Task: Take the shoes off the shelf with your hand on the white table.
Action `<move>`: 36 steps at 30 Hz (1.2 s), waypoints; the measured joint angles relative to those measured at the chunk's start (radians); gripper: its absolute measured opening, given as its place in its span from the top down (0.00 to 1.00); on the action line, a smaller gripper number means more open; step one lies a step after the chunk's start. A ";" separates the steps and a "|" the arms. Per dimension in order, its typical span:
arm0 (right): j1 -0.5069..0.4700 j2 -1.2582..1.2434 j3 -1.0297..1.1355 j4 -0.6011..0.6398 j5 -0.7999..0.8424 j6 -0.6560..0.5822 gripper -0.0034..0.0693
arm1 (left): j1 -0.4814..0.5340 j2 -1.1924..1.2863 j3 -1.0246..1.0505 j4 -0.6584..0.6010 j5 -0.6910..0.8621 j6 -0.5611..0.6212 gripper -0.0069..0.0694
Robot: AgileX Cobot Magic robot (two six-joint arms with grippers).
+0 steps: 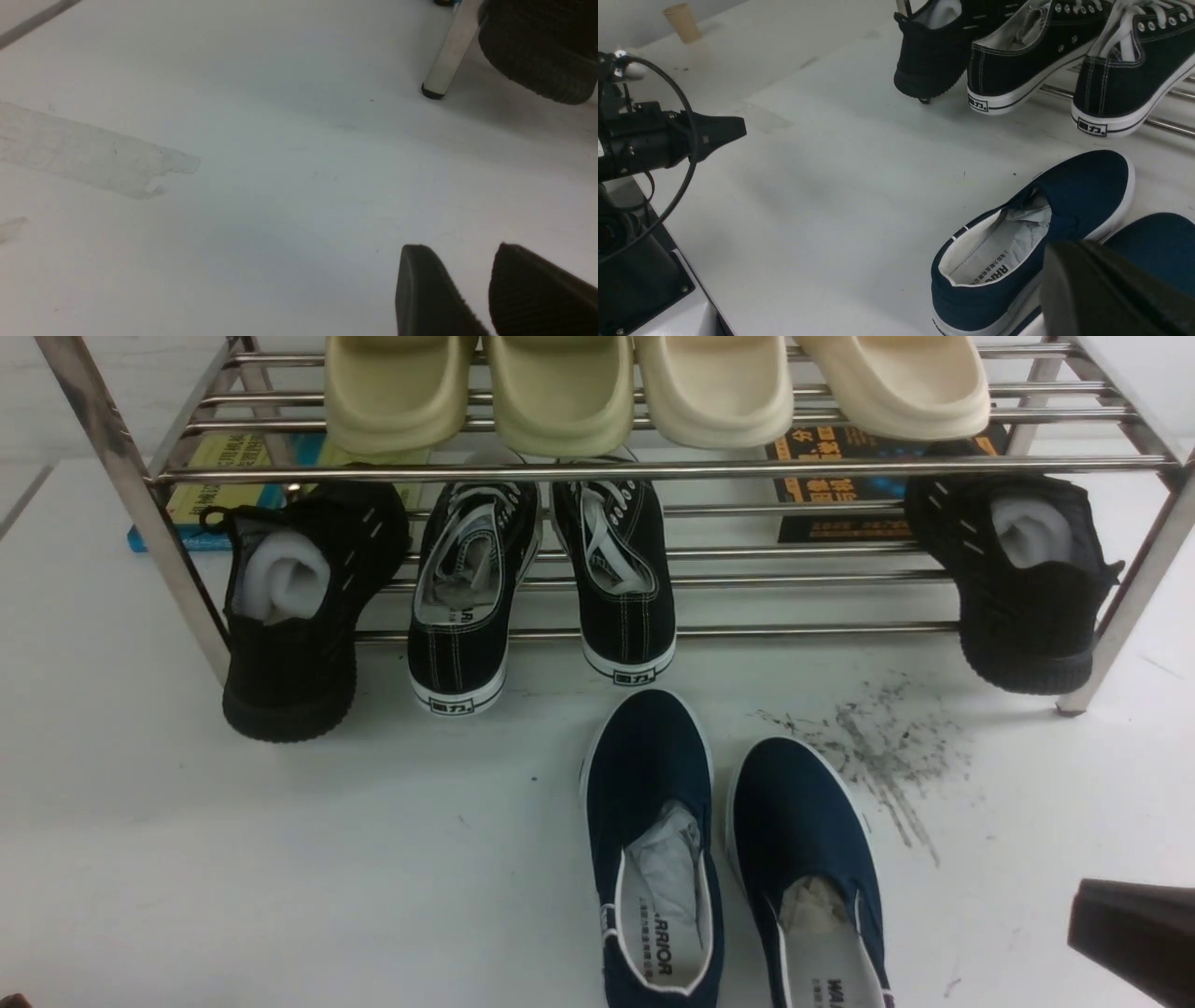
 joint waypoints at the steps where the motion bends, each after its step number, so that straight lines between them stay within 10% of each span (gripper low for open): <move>1: 0.000 0.000 0.004 0.000 -0.003 0.000 0.97 | 0.000 0.000 0.000 0.000 0.000 0.000 0.59; 28: -0.005 -0.022 0.023 0.018 -0.007 -0.070 0.95 | 0.000 0.000 0.000 0.000 0.000 0.000 0.59; 36: -0.299 -0.155 0.147 0.220 0.013 -0.341 0.94 | 0.000 0.000 0.000 0.000 0.000 0.000 0.59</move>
